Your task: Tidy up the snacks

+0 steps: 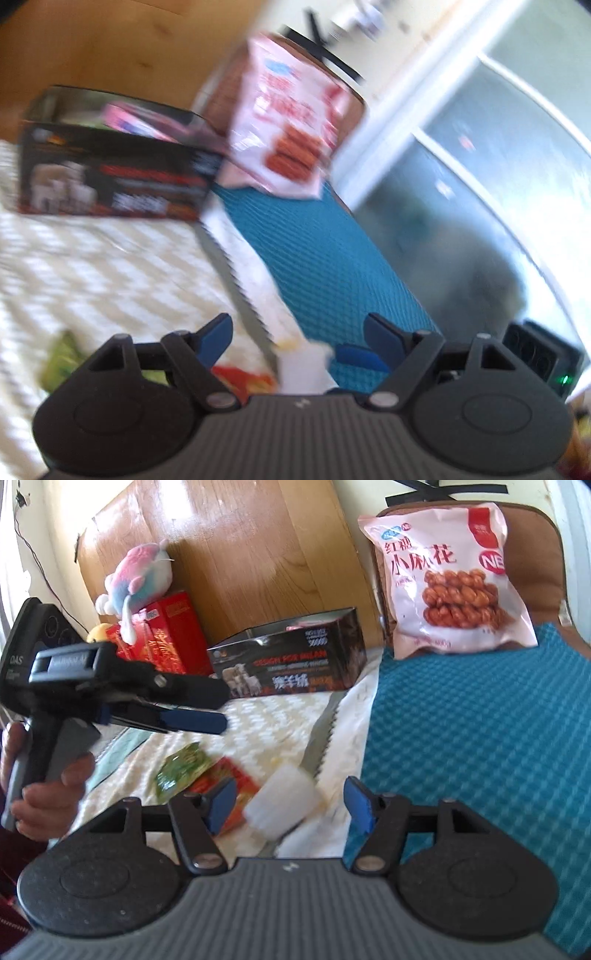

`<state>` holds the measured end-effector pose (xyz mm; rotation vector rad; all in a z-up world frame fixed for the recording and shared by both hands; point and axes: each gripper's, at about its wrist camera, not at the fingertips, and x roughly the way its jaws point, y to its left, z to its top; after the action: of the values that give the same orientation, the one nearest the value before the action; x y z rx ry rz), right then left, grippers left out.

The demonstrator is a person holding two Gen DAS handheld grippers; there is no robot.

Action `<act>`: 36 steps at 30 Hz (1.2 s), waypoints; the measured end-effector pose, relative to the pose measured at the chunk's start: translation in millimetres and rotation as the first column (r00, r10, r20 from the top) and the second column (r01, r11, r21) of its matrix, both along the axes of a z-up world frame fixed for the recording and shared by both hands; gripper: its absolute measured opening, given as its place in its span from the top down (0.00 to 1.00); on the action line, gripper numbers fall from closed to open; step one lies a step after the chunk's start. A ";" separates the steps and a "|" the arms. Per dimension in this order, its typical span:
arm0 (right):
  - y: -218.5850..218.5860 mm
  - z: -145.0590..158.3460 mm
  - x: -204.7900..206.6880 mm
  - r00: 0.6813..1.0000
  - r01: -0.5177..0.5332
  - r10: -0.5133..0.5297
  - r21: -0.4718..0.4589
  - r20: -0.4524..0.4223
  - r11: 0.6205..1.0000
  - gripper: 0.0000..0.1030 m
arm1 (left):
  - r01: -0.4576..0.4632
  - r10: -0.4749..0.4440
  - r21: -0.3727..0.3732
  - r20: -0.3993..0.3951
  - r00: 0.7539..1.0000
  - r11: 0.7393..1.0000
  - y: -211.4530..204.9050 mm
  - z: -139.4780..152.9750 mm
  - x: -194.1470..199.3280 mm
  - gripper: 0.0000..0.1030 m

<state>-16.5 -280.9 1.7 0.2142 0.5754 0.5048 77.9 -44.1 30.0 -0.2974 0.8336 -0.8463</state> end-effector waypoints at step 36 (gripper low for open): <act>112.5 42.7 174.6 0.970 0.015 0.032 -0.191 0.240 0.982 0.66 | -0.398 0.392 0.060 0.093 0.915 0.915 44.6 40.7 151.0 0.52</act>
<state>158.1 -168.4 44.3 -0.0339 0.3824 0.4723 228.9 0.6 70.7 -0.3479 0.6979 -0.4416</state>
